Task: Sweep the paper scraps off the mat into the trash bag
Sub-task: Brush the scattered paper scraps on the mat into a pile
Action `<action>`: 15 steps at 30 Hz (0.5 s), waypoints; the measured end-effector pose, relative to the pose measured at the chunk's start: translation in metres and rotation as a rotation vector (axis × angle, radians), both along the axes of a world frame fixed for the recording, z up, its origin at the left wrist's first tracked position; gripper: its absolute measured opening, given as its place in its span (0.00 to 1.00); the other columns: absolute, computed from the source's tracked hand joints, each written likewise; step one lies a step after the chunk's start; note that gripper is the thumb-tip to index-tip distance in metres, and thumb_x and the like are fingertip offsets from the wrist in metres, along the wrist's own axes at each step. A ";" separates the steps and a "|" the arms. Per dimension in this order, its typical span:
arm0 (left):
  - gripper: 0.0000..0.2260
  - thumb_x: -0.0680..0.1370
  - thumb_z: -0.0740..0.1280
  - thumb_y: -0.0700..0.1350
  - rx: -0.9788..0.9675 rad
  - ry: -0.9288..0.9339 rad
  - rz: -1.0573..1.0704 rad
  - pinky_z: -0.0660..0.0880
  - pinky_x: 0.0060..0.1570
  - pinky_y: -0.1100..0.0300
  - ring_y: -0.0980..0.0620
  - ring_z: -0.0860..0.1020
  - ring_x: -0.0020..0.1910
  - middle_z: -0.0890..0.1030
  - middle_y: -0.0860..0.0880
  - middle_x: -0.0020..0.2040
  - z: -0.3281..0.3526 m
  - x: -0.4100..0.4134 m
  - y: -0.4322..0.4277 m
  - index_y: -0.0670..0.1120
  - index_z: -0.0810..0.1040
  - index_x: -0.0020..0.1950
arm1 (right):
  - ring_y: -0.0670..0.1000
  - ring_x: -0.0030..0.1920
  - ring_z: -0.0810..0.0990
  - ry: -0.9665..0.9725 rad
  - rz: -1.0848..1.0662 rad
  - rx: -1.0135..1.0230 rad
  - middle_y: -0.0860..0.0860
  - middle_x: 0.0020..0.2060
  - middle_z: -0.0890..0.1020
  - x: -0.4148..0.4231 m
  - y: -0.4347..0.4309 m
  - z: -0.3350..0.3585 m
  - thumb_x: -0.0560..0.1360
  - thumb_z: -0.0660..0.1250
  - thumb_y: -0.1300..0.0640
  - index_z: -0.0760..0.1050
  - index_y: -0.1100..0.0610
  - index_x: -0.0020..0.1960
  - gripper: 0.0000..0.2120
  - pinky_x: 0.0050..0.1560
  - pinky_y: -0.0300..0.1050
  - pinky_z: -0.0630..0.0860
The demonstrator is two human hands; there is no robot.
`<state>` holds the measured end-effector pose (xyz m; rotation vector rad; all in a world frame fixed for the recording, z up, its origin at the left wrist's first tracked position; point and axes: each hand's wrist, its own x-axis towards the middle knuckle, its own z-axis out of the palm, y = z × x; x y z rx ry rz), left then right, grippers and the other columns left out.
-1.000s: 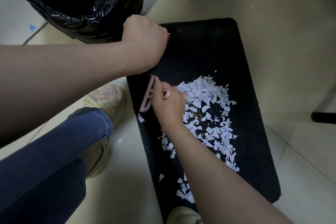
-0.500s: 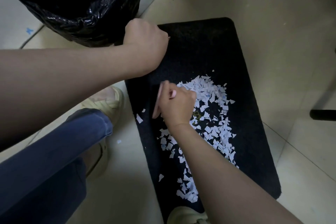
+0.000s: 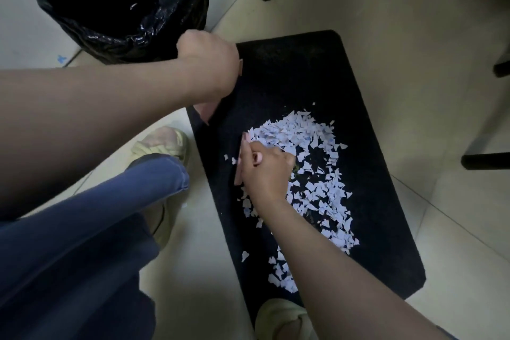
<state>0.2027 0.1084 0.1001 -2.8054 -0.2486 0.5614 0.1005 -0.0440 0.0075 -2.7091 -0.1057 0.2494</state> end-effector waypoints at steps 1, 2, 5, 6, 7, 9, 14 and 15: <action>0.11 0.75 0.61 0.39 -0.033 0.012 -0.023 0.66 0.34 0.60 0.42 0.79 0.52 0.80 0.44 0.54 0.001 -0.002 -0.002 0.42 0.77 0.56 | 0.51 0.40 0.74 -0.019 -0.009 0.038 0.48 0.29 0.78 0.000 -0.003 0.005 0.81 0.55 0.42 0.80 0.51 0.40 0.21 0.57 0.48 0.63; 0.11 0.76 0.61 0.40 -0.065 0.024 -0.033 0.67 0.37 0.59 0.42 0.78 0.54 0.80 0.44 0.55 0.003 -0.007 -0.006 0.43 0.78 0.56 | 0.51 0.41 0.73 -0.007 -0.029 0.077 0.48 0.30 0.78 0.002 -0.005 0.007 0.81 0.55 0.42 0.79 0.51 0.40 0.20 0.58 0.48 0.62; 0.12 0.77 0.60 0.40 -0.071 0.011 -0.109 0.68 0.41 0.57 0.42 0.78 0.55 0.80 0.44 0.56 0.006 -0.022 -0.020 0.44 0.79 0.56 | 0.51 0.43 0.74 0.052 0.033 0.167 0.47 0.31 0.78 0.004 -0.012 0.018 0.81 0.58 0.43 0.76 0.49 0.39 0.17 0.57 0.47 0.61; 0.12 0.77 0.60 0.40 -0.066 0.020 -0.124 0.68 0.42 0.57 0.43 0.78 0.55 0.80 0.44 0.56 0.002 -0.027 -0.022 0.44 0.79 0.56 | 0.51 0.43 0.75 0.140 0.082 0.187 0.46 0.31 0.79 0.001 -0.008 0.020 0.80 0.58 0.44 0.75 0.47 0.38 0.15 0.56 0.47 0.60; 0.12 0.79 0.59 0.42 -0.057 0.024 -0.146 0.68 0.42 0.57 0.43 0.78 0.55 0.80 0.44 0.56 -0.001 -0.032 -0.023 0.44 0.79 0.56 | 0.50 0.42 0.75 0.230 0.123 0.196 0.46 0.31 0.79 -0.001 -0.006 0.020 0.80 0.59 0.43 0.74 0.47 0.37 0.15 0.55 0.47 0.60; 0.13 0.81 0.56 0.45 -0.040 0.042 -0.189 0.68 0.42 0.57 0.43 0.79 0.54 0.80 0.44 0.55 -0.009 -0.039 -0.022 0.44 0.79 0.55 | 0.50 0.43 0.77 0.292 0.203 0.112 0.47 0.32 0.81 -0.005 -0.007 0.014 0.79 0.57 0.40 0.76 0.48 0.40 0.17 0.56 0.49 0.61; 0.07 0.78 0.59 0.40 -0.026 0.124 -0.193 0.66 0.33 0.61 0.45 0.79 0.47 0.80 0.46 0.47 -0.013 -0.040 -0.025 0.46 0.77 0.45 | 0.53 0.43 0.76 0.014 -0.039 -0.130 0.49 0.32 0.79 -0.006 -0.035 0.010 0.82 0.51 0.43 0.81 0.51 0.48 0.22 0.54 0.49 0.63; 0.07 0.78 0.59 0.41 -0.019 0.126 -0.185 0.65 0.31 0.62 0.46 0.79 0.46 0.79 0.47 0.44 -0.013 -0.039 -0.026 0.46 0.76 0.44 | 0.53 0.41 0.75 -0.027 -0.065 -0.090 0.48 0.30 0.78 -0.004 -0.039 0.010 0.82 0.51 0.43 0.81 0.52 0.46 0.23 0.55 0.49 0.64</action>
